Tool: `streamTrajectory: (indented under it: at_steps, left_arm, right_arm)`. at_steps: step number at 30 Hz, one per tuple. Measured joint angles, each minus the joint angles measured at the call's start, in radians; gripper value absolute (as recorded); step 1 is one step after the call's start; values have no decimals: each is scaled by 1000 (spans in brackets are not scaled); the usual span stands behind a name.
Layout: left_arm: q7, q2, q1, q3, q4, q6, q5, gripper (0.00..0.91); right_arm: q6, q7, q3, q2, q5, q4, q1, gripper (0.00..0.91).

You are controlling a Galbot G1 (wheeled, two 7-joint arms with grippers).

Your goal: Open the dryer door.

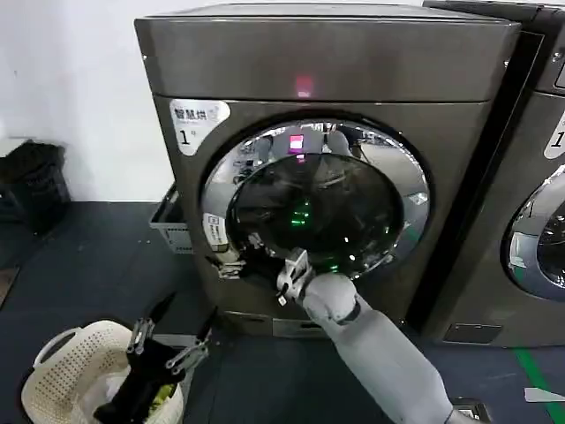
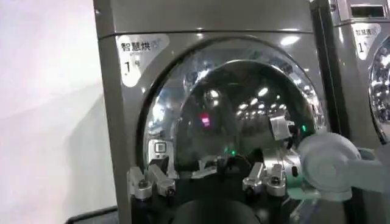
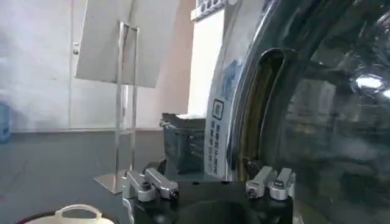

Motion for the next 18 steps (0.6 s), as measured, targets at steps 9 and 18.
streamTrajectory:
  at_steps: [9,18]
  left_arm:
    - [-6,15,-21,-23,3,66,33,907]
    - [-33,40,-66,-73,26,132,11,907]
  right_arm:
    - [6,-122,6,-24,0,20,-14,907]
    - [-22,-156,9,-46,13,59,-35,907]
